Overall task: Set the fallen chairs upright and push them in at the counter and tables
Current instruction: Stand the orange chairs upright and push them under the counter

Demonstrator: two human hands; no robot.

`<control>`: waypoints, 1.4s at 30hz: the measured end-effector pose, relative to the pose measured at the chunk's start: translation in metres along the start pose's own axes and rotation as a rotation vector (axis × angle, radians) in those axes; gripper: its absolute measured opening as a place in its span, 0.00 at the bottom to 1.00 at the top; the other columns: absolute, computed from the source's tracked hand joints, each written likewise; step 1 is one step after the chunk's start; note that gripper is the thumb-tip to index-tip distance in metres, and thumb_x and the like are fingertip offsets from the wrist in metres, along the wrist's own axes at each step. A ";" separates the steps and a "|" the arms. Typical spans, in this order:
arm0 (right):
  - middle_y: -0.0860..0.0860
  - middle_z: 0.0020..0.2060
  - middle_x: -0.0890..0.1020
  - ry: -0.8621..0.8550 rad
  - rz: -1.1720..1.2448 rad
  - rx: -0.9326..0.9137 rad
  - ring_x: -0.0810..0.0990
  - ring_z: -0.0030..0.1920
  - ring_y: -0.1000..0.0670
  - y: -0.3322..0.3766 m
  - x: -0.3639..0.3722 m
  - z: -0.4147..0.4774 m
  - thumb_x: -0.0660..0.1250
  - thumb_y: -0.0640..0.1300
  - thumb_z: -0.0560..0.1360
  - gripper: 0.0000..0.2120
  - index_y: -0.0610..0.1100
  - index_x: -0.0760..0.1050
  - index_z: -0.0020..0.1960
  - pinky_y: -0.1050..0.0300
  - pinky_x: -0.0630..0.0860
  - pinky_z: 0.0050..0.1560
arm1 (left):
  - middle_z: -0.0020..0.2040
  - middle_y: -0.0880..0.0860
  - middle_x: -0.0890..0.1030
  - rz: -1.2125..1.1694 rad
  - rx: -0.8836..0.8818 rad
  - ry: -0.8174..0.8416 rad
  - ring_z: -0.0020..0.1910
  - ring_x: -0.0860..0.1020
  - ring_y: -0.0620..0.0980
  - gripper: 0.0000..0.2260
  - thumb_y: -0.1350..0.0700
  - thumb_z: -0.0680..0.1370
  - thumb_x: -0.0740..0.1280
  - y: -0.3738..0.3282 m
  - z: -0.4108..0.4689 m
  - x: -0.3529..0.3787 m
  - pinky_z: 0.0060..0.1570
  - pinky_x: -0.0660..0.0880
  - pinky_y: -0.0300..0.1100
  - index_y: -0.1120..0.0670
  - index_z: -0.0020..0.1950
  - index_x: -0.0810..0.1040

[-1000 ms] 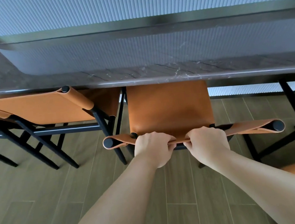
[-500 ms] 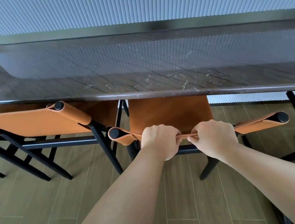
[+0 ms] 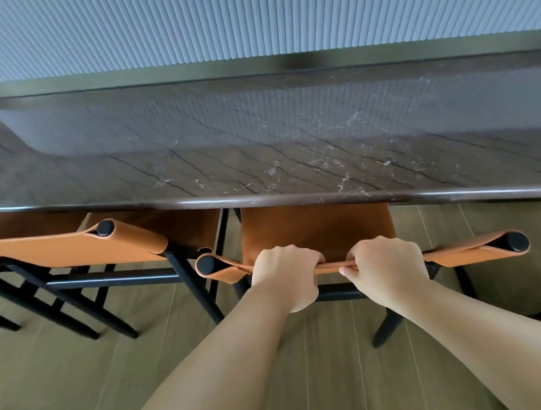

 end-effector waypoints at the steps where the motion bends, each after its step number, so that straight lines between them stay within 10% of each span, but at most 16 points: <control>1: 0.56 0.30 0.78 0.024 0.001 -0.020 0.77 0.31 0.52 -0.001 -0.003 0.003 0.60 0.59 0.77 0.14 0.53 0.80 0.46 0.59 0.74 0.33 | 0.38 0.45 0.78 -0.005 -0.012 0.023 0.33 0.74 0.48 0.12 0.57 0.76 0.62 0.002 0.000 -0.003 0.28 0.64 0.40 0.43 0.55 0.78; 14: 0.51 0.37 0.81 0.095 -0.102 -0.385 0.80 0.37 0.48 -0.020 -0.025 0.042 0.57 0.58 0.79 0.17 0.47 0.77 0.46 0.53 0.79 0.42 | 0.37 0.47 0.72 0.169 -0.101 0.088 0.37 0.74 0.54 0.11 0.59 0.74 0.61 0.050 0.009 -0.023 0.32 0.63 0.44 0.46 0.50 0.79; 42: 0.51 0.30 0.73 0.055 -0.052 -0.339 0.78 0.33 0.46 0.020 -0.031 0.054 0.58 0.54 0.80 0.16 0.45 0.78 0.44 0.55 0.73 0.34 | 0.40 0.46 0.79 0.227 -0.022 0.053 0.40 0.78 0.52 0.11 0.56 0.75 0.60 0.100 0.016 -0.031 0.33 0.68 0.42 0.43 0.51 0.79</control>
Point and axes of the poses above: each hand's wrist, its own z-axis towards the middle knuckle, its own x-axis out of the palm, y = z × x, the point moved 1 cm from there along z, towards the middle knuckle
